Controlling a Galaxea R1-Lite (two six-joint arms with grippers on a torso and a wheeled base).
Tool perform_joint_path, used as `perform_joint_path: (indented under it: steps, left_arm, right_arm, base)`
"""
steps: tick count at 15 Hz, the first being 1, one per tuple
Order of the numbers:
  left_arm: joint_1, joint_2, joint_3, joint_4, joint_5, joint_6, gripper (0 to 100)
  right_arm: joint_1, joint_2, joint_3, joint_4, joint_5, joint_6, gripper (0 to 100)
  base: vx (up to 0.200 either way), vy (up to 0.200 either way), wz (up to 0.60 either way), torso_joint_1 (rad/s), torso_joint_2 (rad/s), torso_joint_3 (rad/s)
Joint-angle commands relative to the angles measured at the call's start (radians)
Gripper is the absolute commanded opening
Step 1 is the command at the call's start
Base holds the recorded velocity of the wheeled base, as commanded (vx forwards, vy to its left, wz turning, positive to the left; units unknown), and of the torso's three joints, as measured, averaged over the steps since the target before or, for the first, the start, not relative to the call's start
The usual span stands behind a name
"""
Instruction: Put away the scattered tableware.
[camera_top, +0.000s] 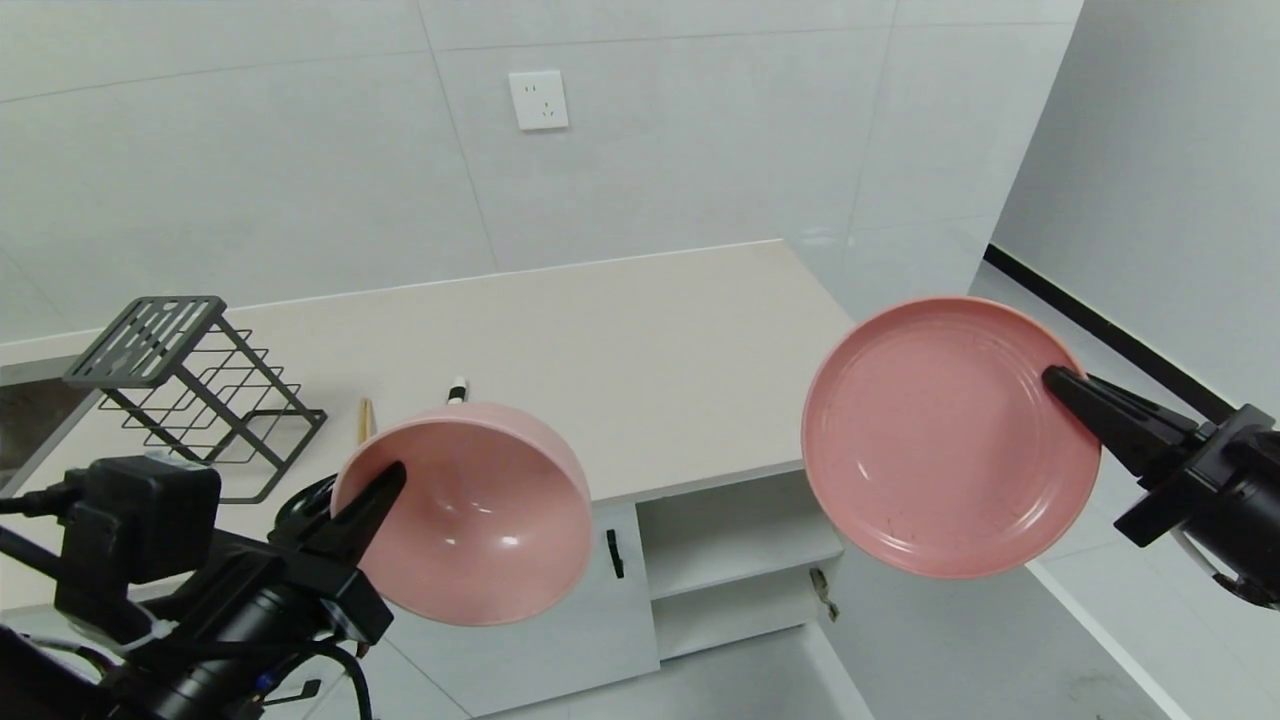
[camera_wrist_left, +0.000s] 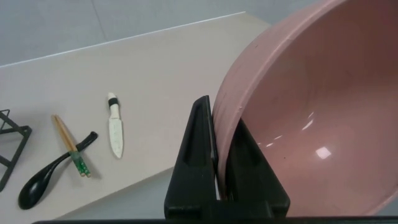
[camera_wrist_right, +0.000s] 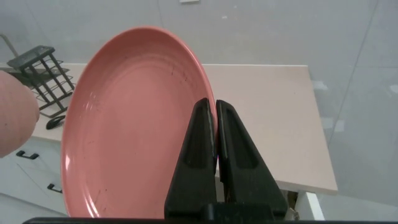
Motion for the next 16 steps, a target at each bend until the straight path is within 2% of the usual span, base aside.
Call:
perform_joint_path:
  steps: [1, 14, 16]
  left_arm:
    - [0.001, -0.003, 0.000, -0.001, 0.000, 0.001, 0]
    - [0.001, -0.005, 0.002, -0.001, 0.000, 0.001, 0]
    - [0.001, -0.006, 0.002, -0.001, 0.000, 0.001, 0]
  right_arm:
    - [0.001, 0.000, 0.000, -0.001, 0.002, 0.000, 0]
    - [0.001, 0.000, 0.000, -0.001, 0.000, 0.000, 0]
    - [0.001, 0.000, 0.000, -0.001, 0.000, -0.002, 0]
  base:
    - [0.000, 0.000, 0.00, 0.000, 0.00, 0.000]
    - [0.000, 0.000, 0.00, 0.000, 0.00, 0.000]
    - [0.000, 0.000, 0.00, -0.110, 0.20, 0.122]
